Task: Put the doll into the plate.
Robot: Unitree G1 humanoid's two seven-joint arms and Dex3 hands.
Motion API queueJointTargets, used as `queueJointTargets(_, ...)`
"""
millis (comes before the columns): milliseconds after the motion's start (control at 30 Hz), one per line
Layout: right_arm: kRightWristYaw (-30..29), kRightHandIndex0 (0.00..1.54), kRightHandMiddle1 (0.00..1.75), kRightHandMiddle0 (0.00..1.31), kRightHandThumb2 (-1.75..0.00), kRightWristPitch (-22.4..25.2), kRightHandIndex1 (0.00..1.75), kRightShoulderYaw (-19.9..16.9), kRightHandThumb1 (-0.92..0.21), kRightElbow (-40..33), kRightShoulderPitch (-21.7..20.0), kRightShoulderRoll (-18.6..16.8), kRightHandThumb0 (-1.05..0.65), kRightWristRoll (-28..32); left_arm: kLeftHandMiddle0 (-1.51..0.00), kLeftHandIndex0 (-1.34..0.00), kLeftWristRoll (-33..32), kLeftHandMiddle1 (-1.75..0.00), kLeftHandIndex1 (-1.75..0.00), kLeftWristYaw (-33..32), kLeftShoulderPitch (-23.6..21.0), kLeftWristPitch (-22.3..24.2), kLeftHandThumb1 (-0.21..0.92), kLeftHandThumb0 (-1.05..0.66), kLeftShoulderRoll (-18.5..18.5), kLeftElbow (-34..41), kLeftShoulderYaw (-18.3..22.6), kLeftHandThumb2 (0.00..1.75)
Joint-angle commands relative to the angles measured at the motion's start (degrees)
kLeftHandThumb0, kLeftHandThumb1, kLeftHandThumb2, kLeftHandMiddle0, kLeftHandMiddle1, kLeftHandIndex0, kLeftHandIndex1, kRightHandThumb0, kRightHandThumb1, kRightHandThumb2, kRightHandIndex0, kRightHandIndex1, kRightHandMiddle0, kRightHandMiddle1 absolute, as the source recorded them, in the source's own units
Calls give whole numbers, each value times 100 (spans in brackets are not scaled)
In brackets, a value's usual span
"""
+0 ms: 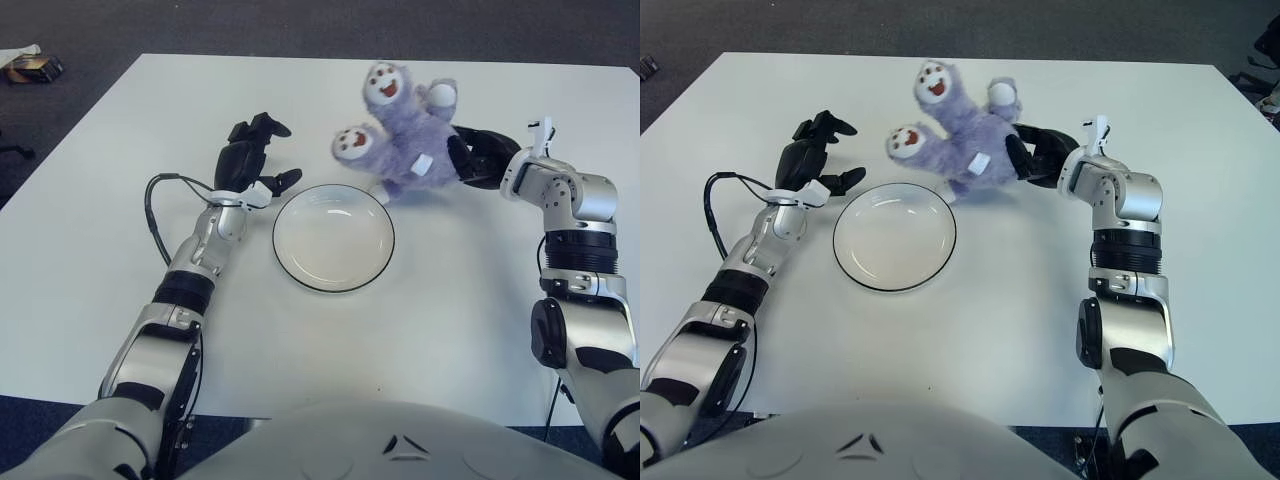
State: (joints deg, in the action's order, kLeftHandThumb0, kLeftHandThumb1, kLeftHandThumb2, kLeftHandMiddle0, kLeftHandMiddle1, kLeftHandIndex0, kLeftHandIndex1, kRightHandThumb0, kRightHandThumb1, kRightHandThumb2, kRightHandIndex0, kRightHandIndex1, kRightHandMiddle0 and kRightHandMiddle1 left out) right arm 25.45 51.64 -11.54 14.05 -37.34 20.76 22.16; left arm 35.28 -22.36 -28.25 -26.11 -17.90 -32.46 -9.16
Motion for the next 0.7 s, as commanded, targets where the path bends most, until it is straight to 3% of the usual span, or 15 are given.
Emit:
queueJointTargets(0,140,78,175,45,-142,120,161,-1,-20,-140,75,-124,0,243,-4,0,174,-104,-90,-193,-194,-89,68,-61,-93,-269,-160,74)
queueJointTargets(333,-66,82,175,49,-137,424,146,-177,-20,-125,-40,-319,0,534,-4,0,235,-101,-82,-492,-324,-268,71,-58,-185,-656,-343,74)
queueJointTargets(667,-223,82,175,49,-136,610,146,-237,-20,-136,-152,-440,0,624,-3,0,243,-101,-84,-639,-294,-190,71,-58,-232,-697,-398,74)
